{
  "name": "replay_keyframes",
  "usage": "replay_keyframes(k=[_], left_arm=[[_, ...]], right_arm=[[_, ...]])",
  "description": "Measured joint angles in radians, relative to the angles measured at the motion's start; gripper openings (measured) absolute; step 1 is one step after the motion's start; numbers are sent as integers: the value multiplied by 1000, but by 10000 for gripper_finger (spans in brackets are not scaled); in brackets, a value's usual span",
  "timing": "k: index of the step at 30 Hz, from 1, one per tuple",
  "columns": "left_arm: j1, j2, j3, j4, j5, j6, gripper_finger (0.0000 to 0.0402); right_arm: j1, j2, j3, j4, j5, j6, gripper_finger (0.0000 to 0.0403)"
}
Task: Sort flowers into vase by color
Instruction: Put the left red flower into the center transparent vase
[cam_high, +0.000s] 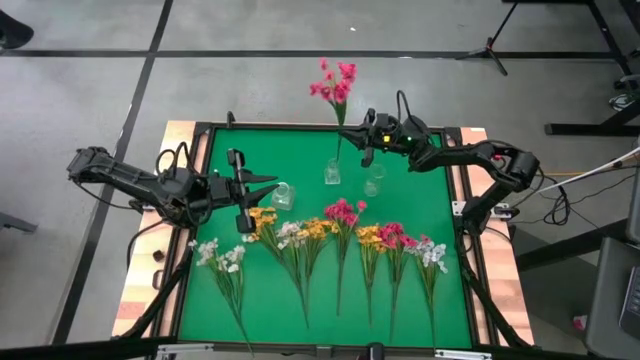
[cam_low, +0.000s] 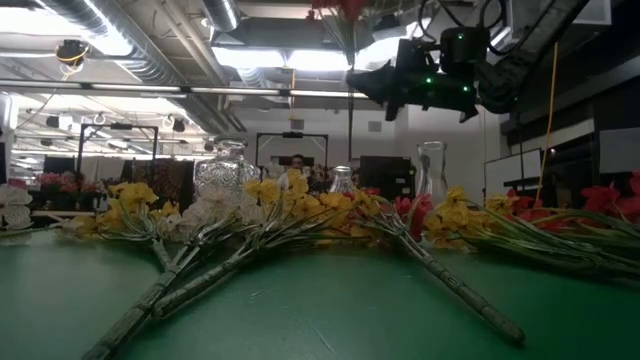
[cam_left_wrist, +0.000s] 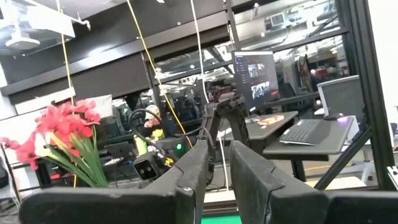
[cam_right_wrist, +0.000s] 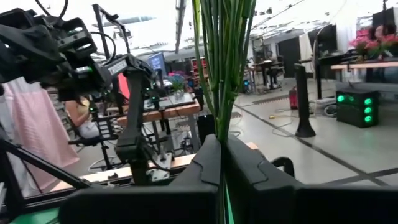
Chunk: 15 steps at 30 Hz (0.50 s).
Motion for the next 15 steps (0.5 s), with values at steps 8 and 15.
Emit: replay_keyframes(k=[8, 15], left_arm=[[12, 0, 0, -1, -1, 1, 64], [24, 0, 0, -1, -2, 1, 64]], right_arm=[[1, 7, 0, 3, -4, -13, 5], [1, 69, 2, 43, 3, -9, 7]])
